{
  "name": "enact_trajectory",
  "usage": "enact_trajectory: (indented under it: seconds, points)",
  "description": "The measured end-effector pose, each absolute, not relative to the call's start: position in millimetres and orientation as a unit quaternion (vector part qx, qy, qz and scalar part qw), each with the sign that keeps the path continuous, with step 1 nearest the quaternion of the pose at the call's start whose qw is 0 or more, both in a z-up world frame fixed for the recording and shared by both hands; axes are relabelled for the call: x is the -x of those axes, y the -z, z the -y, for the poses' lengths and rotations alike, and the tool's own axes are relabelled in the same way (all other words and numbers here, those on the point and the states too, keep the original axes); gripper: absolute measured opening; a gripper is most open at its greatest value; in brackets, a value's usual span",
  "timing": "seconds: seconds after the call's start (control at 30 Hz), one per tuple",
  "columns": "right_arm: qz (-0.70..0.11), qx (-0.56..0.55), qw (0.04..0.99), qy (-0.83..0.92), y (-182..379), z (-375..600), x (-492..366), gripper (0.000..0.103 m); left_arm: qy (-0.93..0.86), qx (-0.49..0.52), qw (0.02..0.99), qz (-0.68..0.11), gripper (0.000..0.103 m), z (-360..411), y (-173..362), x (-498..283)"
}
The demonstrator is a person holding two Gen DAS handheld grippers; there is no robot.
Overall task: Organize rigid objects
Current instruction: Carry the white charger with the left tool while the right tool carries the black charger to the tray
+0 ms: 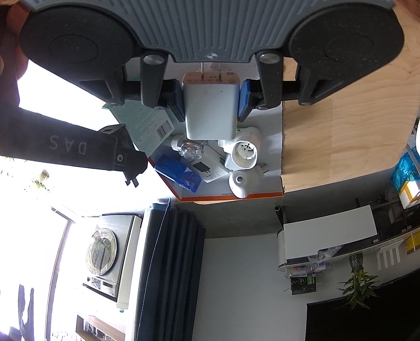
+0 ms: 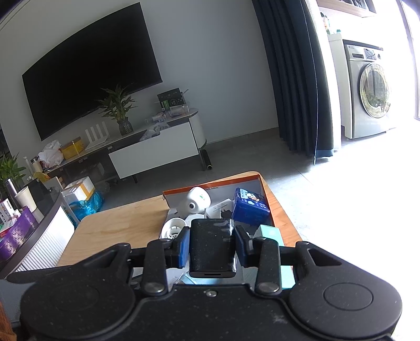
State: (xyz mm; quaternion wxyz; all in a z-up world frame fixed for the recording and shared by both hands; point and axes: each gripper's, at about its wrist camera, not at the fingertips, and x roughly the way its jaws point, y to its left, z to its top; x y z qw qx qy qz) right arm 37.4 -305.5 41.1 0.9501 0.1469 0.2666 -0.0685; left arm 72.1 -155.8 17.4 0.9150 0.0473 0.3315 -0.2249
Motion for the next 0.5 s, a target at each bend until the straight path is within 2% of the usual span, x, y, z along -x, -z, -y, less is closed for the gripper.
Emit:
enact_trajectory:
  seconds: [0.5]
  points:
    - [-0.274,-0.147,0.948,0.069,-30,314,-48,0.044,0.235,-0.050,0.909,-0.341,0.041,166,-11,-73]
